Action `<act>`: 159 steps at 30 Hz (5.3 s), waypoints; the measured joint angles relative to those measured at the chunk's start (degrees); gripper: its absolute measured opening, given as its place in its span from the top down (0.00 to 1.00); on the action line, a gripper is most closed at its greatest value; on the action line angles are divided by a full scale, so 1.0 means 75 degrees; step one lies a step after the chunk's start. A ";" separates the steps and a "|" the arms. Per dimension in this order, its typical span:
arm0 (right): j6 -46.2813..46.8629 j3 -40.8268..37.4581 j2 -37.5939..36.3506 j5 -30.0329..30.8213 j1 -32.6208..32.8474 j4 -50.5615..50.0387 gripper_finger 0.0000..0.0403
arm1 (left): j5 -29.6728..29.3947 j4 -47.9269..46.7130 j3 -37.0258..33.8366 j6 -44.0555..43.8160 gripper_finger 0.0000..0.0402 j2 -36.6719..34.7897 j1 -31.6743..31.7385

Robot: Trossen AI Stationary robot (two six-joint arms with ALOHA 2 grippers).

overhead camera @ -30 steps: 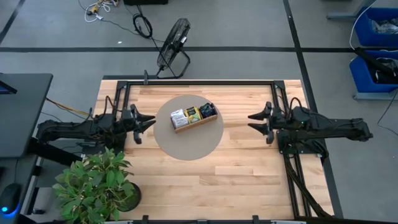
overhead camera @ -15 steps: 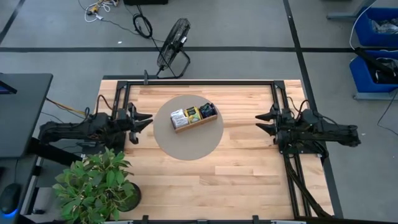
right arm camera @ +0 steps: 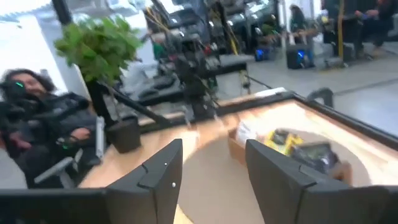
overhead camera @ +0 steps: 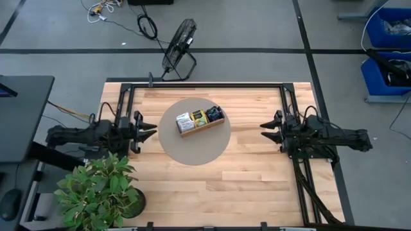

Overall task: Pick & Place Tea
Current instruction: Return to Home Position

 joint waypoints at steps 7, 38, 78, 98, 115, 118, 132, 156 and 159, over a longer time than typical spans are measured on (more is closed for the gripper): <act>0.0113 -0.0408 -0.0003 -0.0234 0.0000 0.0357 0.54 | 0.0002 -0.0067 -0.0359 0.0136 0.74 -0.0146 -0.0428; -0.0146 -0.0955 -0.0003 -0.0325 0.0000 0.0873 0.54 | 0.0349 -0.0976 -0.0365 0.0753 0.74 -0.0160 -0.0615; -0.0152 -0.0946 -0.0003 -0.0325 0.0000 0.0873 0.54 | 0.0326 -0.0990 -0.0371 -0.0029 0.74 -0.0160 -0.0615; -0.0152 -0.0946 -0.0003 -0.0325 0.0001 0.0873 0.54 | 0.0327 -0.0996 -0.0374 -0.0029 0.74 -0.0160 -0.0615; -0.0152 -0.0946 -0.0003 -0.0323 0.0001 0.0873 0.54 | 0.0329 -0.0999 -0.0374 -0.0029 0.74 -0.0160 -0.0618; -0.0152 -0.0946 -0.0003 -0.0324 0.0001 0.0873 0.54 | 0.0327 -0.0999 -0.0374 -0.0029 0.74 -0.0160 -0.0615; -0.0152 -0.0946 -0.0003 -0.0323 0.0003 0.0873 0.54 | 0.0328 -0.1001 -0.0374 -0.0029 0.74 -0.0160 -0.0618; -0.0152 -0.0946 -0.0003 -0.0325 0.0003 0.0873 0.54 | 0.0329 -0.1001 -0.0374 -0.0029 0.74 -0.0160 -0.0616; -0.0152 -0.0946 -0.0003 -0.0323 0.0000 0.0876 0.54 | 0.0329 -0.1000 -0.0374 -0.0029 0.74 -0.0158 -0.0618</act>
